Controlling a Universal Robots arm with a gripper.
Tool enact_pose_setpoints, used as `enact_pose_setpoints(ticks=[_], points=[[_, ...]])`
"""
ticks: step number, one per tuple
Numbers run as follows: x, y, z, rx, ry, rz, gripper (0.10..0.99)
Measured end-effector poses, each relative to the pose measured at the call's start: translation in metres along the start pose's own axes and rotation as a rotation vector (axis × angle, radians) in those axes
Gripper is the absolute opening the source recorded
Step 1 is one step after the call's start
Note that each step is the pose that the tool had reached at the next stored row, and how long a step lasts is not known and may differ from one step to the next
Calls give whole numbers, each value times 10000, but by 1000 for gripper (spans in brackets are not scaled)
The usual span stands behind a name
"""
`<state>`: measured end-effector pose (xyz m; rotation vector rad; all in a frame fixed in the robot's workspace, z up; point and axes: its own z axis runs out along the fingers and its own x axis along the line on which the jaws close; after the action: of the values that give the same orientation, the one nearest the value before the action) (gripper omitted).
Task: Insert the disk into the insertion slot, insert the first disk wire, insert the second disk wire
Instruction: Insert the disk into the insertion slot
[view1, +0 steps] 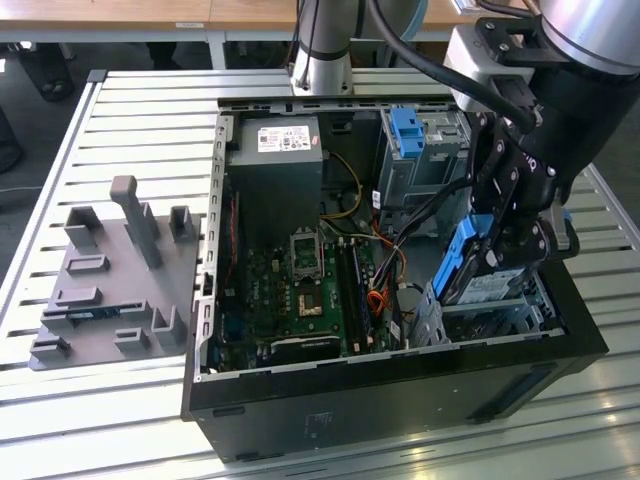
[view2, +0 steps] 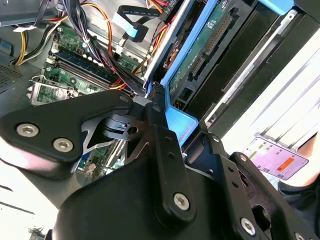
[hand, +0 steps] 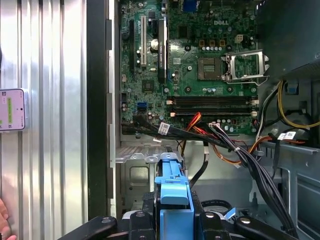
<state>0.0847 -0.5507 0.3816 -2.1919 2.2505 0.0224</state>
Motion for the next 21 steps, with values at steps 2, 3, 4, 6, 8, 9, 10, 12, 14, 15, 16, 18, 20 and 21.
enact_pose_setpoints(ticks=[2, 3, 4, 6, 8, 9, 10, 12, 14, 15, 16, 18, 20, 21], points=[[0, 0, 17, 0, 0, 0, 365], [0, 0, 26, 0, 0, 0, 365], [0, 0, 34, 0, 0, 0, 365], [1, -1, 54, 0, 0, 0, 365], [1, -1, 74, 0, 0, 0, 365], [1, -1, 84, 0, 0, 0, 365], [1, -1, 94, 0, 1, 0, 365], [1, -1, 115, 0, 0, 0, 365], [1, -1, 133, 0, 1, 0, 365], [1, -2, 142, 1, 0, 0, 373], [1, -2, 149, 1, 4, 0, 373], [1, -2, 167, 0, -2, 0, 435], [2, -2, 183, 0, 1, 0, 435], [2, -2, 191, 0, -1, 0, 435]])
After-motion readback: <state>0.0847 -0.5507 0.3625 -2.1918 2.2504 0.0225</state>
